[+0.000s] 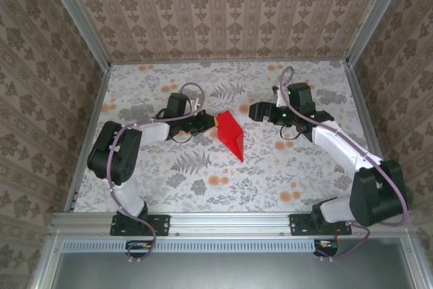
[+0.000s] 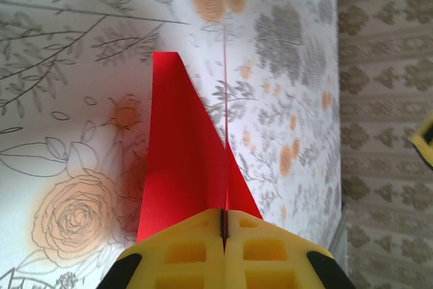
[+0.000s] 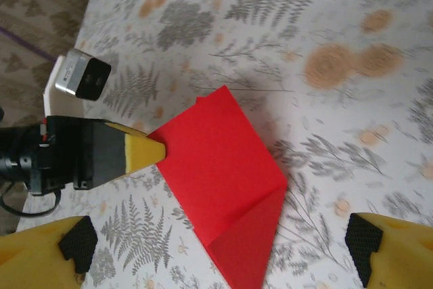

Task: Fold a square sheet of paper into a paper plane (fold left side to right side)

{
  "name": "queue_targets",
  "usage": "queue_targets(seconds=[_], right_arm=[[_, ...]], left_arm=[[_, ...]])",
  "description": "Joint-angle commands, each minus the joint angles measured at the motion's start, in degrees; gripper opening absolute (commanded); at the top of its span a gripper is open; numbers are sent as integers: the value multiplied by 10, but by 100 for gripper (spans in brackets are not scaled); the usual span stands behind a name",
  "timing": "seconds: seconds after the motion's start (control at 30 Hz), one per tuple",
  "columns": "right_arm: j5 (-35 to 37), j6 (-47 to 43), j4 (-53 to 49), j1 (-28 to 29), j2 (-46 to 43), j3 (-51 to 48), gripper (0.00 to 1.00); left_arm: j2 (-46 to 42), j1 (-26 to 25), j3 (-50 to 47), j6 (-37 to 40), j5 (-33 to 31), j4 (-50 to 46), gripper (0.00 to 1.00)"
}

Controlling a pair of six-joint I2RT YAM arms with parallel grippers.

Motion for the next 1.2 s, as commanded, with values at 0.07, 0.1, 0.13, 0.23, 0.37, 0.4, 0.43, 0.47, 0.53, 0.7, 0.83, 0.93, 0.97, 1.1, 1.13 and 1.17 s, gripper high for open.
queue_targets(seconds=[0.07,0.1,0.13,0.23,0.37,0.4,0.43,0.47,0.53,0.7,0.83,0.93,0.97,1.1,1.13,1.17], right_arm=[[-182,-68,26,-2,120,54,89],[-191,-78,25,-2,136,60,89],[-199,-89,22,-2,150,65,88],[-233,-109,21,-1,190,76,85],[-271,-125,24,10,237,84,77],[-278,-125,29,13,245,84,76],[-288,-123,38,16,252,82,74],[-295,-120,46,20,258,81,73],[-309,-120,54,25,267,80,69],[-332,-121,59,27,273,72,57],[-337,-132,45,27,263,67,42],[-326,-142,29,25,252,64,24],[-317,-142,25,25,247,62,12],[-290,-137,-2,25,230,63,0],[-275,-128,-8,25,223,62,0],[-259,-120,-17,25,218,62,0]], left_arm=[[-26,13,31,212,140,-154,0],[-25,15,36,237,152,-179,0],[-25,19,36,251,162,-190,0],[-21,24,39,275,186,-194,0],[-11,24,46,285,201,-190,0],[-9,23,48,285,202,-190,0],[-5,23,49,287,204,-190,0],[-3,23,51,288,208,-190,0],[0,22,54,293,208,-197,0],[10,22,58,301,208,-205,0],[20,20,65,307,206,-212,0],[27,20,73,317,202,-224,0],[30,20,77,320,201,-228,0],[31,20,93,328,173,-252,26],[24,20,95,329,160,-257,37],[15,21,101,331,142,-264,45]])
